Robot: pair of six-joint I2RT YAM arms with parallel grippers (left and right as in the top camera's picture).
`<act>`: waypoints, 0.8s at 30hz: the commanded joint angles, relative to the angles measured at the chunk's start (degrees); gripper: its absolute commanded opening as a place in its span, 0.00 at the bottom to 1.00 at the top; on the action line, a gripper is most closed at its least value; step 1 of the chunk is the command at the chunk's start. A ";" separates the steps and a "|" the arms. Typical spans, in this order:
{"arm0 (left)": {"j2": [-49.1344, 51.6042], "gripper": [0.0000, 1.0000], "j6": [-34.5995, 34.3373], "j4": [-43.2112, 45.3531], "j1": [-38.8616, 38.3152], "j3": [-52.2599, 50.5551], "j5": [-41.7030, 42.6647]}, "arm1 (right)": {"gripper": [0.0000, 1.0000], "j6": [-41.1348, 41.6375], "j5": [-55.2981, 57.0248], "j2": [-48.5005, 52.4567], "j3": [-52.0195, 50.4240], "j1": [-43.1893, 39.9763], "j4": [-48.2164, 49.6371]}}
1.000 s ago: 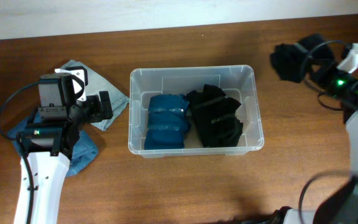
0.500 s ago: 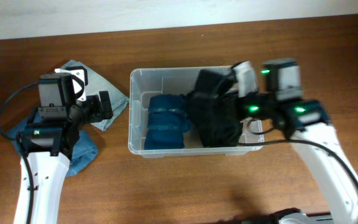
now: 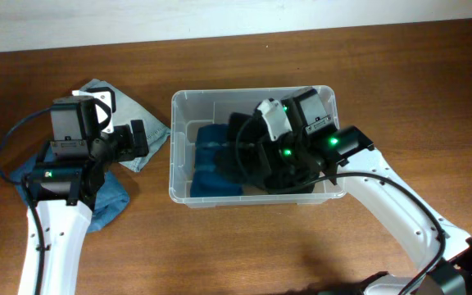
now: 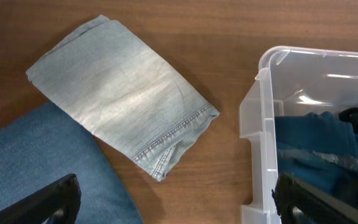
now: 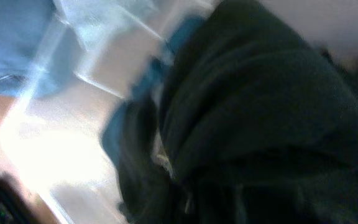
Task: Pack container
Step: 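Press the black garment down into the bin with the right gripper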
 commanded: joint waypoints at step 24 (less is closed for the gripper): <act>0.31 0.99 0.92 0.17 -0.07 1.16 -0.52 | 0.04 -5.18 12.15 9.25 11.69 2.69 -12.72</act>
